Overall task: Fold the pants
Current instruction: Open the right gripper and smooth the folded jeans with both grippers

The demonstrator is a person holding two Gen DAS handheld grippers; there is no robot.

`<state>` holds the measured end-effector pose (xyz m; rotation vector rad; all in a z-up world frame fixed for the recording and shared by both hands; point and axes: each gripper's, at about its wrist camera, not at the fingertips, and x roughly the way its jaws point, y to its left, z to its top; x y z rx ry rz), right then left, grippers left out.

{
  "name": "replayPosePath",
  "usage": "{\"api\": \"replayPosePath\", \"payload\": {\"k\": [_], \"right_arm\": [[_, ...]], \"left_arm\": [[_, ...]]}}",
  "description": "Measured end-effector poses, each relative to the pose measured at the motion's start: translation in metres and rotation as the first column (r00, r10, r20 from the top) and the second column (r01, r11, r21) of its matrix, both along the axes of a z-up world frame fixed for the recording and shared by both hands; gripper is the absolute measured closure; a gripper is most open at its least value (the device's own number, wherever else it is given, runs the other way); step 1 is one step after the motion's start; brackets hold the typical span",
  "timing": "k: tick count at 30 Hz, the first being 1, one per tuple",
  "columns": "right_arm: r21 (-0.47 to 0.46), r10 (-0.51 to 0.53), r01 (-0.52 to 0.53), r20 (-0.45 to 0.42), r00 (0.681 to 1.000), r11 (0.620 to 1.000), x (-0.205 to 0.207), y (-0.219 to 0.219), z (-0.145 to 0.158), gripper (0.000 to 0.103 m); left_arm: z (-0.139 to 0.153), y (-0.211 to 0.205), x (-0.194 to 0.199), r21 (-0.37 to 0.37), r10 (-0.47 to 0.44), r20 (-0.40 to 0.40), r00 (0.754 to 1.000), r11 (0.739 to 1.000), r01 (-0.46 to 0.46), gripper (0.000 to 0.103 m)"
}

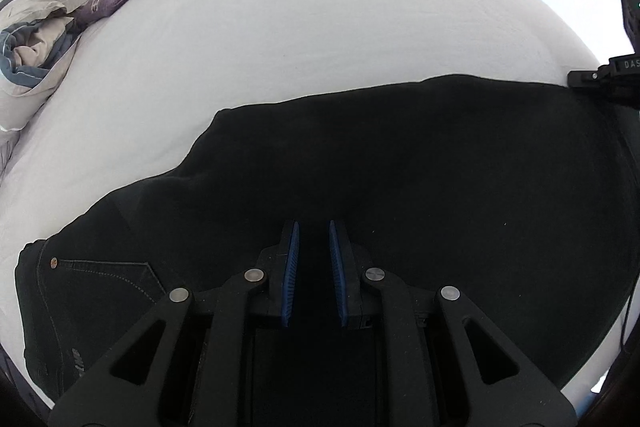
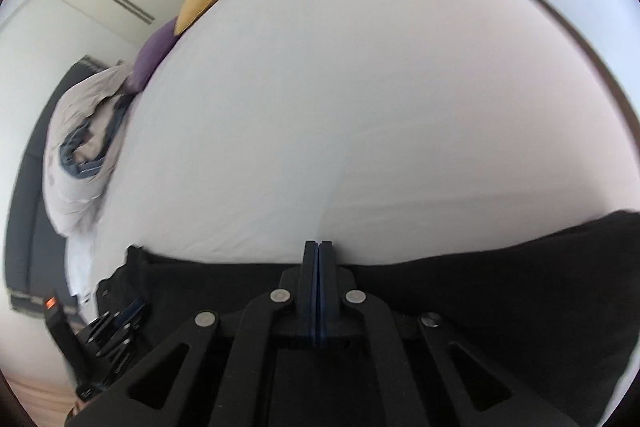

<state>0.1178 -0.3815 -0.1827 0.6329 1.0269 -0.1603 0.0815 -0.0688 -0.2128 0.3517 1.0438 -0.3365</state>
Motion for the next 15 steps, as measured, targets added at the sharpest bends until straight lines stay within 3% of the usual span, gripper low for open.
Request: {"api": "replayPosePath", "payload": {"k": [3, 5, 6, 8, 10, 11, 12, 15], "right_arm": [[-0.036, -0.029, 0.030, 0.032, 0.999, 0.999, -0.016, 0.007, 0.026, 0.095], [0.029, 0.064, -0.068, 0.120, 0.991, 0.997, -0.023, 0.033, 0.040, 0.089], [0.072, 0.130, -0.142, 0.154, 0.980, 0.987, -0.024, 0.053, 0.043, 0.072], [0.123, 0.219, -0.241, 0.172, 0.960, 0.963, -0.029, 0.084, 0.036, 0.059], [0.133, 0.230, -0.242, 0.103, 0.968, 0.961, -0.038, 0.093, 0.009, 0.059], [0.137, 0.197, -0.203, 0.055, 0.979, 0.970, -0.046, 0.086, -0.008, 0.067], [0.177, 0.147, -0.156, 0.065, 0.987, 0.972, -0.063, 0.064, -0.020, 0.103], [0.234, 0.009, -0.034, 0.107, 0.994, 0.972, -0.112, 0.002, -0.026, 0.103]], "left_arm": [[0.002, -0.002, -0.009, 0.018, 0.015, 0.022, 1.000, 1.000, -0.015, 0.087], [0.006, -0.008, -0.014, 0.019, 0.021, 0.035, 0.999, 1.000, -0.022, 0.087], [0.009, -0.010, -0.022, 0.006, 0.014, 0.031, 0.999, 1.000, -0.014, 0.087], [0.008, -0.017, -0.032, 0.010, -0.016, 0.025, 1.000, 1.000, 0.015, 0.087], [0.005, -0.018, -0.039, 0.016, -0.022, 0.014, 1.000, 1.000, 0.021, 0.088], [0.004, -0.013, -0.040, -0.013, -0.014, 0.005, 1.000, 1.000, 0.014, 0.088], [0.004, -0.005, -0.041, -0.048, 0.000, -0.006, 1.000, 0.999, 0.000, 0.088], [0.003, 0.024, -0.029, -0.078, 0.060, -0.018, 0.998, 0.995, -0.061, 0.087]]}}
